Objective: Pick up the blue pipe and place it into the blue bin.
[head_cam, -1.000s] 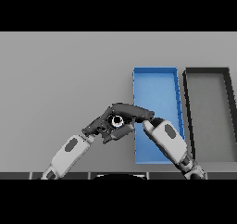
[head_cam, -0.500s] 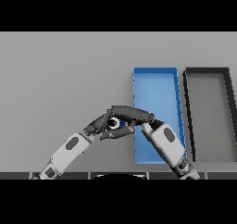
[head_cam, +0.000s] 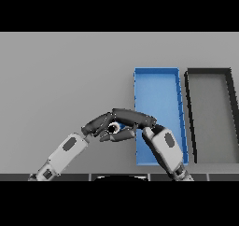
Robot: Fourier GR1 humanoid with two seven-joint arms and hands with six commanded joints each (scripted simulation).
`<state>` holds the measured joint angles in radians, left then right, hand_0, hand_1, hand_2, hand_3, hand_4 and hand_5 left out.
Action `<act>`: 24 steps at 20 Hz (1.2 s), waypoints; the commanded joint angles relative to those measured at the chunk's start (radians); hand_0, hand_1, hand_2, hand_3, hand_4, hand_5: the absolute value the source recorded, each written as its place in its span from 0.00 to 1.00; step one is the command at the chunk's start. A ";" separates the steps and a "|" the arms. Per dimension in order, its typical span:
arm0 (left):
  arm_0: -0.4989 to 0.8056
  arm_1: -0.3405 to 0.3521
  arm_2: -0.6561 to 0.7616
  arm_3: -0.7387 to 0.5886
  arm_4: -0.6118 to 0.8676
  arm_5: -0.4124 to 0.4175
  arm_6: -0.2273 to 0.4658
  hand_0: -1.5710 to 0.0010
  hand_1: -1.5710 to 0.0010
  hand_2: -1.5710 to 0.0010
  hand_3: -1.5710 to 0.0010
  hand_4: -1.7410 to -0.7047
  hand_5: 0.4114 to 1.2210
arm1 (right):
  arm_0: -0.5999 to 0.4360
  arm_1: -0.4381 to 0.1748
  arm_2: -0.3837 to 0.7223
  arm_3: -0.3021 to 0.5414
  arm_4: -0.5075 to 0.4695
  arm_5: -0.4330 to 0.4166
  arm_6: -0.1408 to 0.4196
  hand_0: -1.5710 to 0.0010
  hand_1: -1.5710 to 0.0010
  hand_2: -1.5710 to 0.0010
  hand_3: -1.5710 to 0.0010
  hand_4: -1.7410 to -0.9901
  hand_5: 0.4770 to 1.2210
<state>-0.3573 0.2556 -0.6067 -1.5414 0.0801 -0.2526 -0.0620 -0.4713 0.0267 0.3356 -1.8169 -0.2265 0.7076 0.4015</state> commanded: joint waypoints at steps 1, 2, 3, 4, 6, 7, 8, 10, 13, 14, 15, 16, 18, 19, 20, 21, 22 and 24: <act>-0.008 -0.005 -0.001 0.009 -0.006 0.004 0.019 0.92 0.93 0.93 0.97 0.86 0.47 | -0.010 0.009 -0.004 0.004 -0.001 -0.010 0.010 0.00 0.00 0.00 0.00 0.34 0.99; -0.006 -0.003 -0.004 0.018 -0.015 0.005 -0.009 0.93 0.95 0.94 0.98 0.87 0.42 | -0.010 0.008 -0.013 0.003 0.000 -0.007 0.008 0.00 0.00 0.00 0.00 0.34 1.00; 0.002 -0.009 -0.010 0.020 -0.025 0.017 -0.009 0.95 0.96 0.96 0.98 0.88 0.38 | -0.003 0.011 -0.010 0.004 0.019 -0.003 0.008 0.00 0.00 0.00 0.00 0.34 1.00; -0.006 -0.017 -0.004 0.022 -0.014 0.016 -0.002 0.96 0.96 0.96 0.99 0.88 0.34 | 0.000 0.017 -0.011 -0.003 0.018 -0.005 0.014 0.00 0.00 0.00 0.00 0.34 1.00; 0.003 -0.016 0.008 0.017 0.009 0.019 0.016 0.97 0.98 0.98 0.99 0.87 0.28 | -0.011 0.023 -0.028 0.014 0.028 0.002 -0.007 0.00 0.00 0.00 0.00 0.34 1.00; 0.007 -0.021 0.013 0.017 0.024 0.027 0.054 0.98 0.98 0.98 0.99 0.86 0.26 | -0.013 0.028 -0.033 0.020 0.030 0.004 0.004 0.00 0.00 0.00 0.00 0.34 1.00; 0.017 -0.019 0.011 0.011 0.030 0.028 0.071 0.98 0.99 0.99 0.99 0.85 0.25 | -0.005 0.038 -0.034 0.020 0.037 0.003 0.005 0.00 0.00 0.00 0.00 0.33 1.00; 0.016 -0.018 0.008 -0.008 0.035 0.040 0.105 0.99 0.99 0.99 1.00 0.83 0.24 | -0.020 0.056 -0.056 0.016 -0.019 -0.007 0.067 0.00 0.00 0.00 0.00 0.33 1.00; 0.022 -0.003 0.005 -0.014 0.036 0.035 0.123 0.99 1.00 1.00 1.00 0.83 0.18 | -0.045 0.090 -0.093 0.014 -0.231 -0.061 0.184 0.00 0.00 0.00 0.00 0.33 1.00; 0.038 -0.006 -0.005 -0.019 0.030 0.039 0.119 1.00 1.00 1.00 1.00 0.84 0.16 | -0.076 0.076 -0.087 0.027 -0.289 -0.120 0.206 0.00 0.00 0.00 0.00 0.33 1.00; 0.045 -0.005 -0.008 -0.014 0.023 0.040 0.113 1.00 1.00 1.00 1.00 0.84 0.15 | -0.090 0.034 -0.083 0.030 -0.345 -0.160 0.206 0.00 0.00 0.00 0.00 0.33 1.00; 0.044 -0.007 -0.009 -0.019 0.020 0.044 0.115 1.00 1.00 1.00 1.00 0.84 0.15 | -0.126 0.000 -0.072 0.028 -0.396 -0.209 0.206 0.00 0.00 0.00 0.00 0.33 1.00; 0.045 -0.001 -0.006 -0.020 0.024 0.042 0.126 1.00 1.00 1.00 1.00 0.85 0.13 | -0.205 -0.053 -0.072 0.015 -0.458 -0.282 0.205 0.00 0.00 0.00 0.00 0.33 1.00; 0.048 0.003 -0.003 -0.017 0.027 0.039 0.121 1.00 1.00 1.00 1.00 0.85 0.12 | -0.250 -0.089 -0.081 0.020 -0.499 -0.326 0.204 0.00 0.00 0.00 0.00 0.33 1.00; 0.046 0.004 -0.005 -0.021 0.027 0.037 0.128 1.00 1.00 1.00 1.00 0.85 0.11 | -0.300 -0.111 -0.103 0.017 -0.521 -0.357 0.203 0.00 0.00 0.00 0.00 0.33 1.00; 0.048 0.003 -0.012 -0.018 0.018 0.036 0.120 1.00 1.00 1.00 1.00 0.85 0.11 | -0.333 -0.127 -0.120 0.018 -0.534 -0.355 0.189 0.00 0.00 0.00 0.00 0.33 1.00; 0.049 0.002 -0.014 -0.018 0.016 0.033 0.109 1.00 1.00 1.00 1.00 0.85 0.10 | -0.387 -0.146 -0.147 0.046 -0.531 -0.346 0.171 0.00 0.00 0.00 0.00 0.33 1.00; 0.038 0.000 -0.008 -0.010 0.021 0.033 0.119 1.00 1.00 1.00 1.00 0.84 0.09 | -0.478 -0.171 -0.195 0.092 -0.531 -0.362 0.144 0.00 0.00 0.00 0.00 0.33 1.00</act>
<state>-0.3193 0.2558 -0.6144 -1.5509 0.1007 -0.2197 0.0599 -0.9508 -0.1456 0.1397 -1.7246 -0.7559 0.3444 0.5433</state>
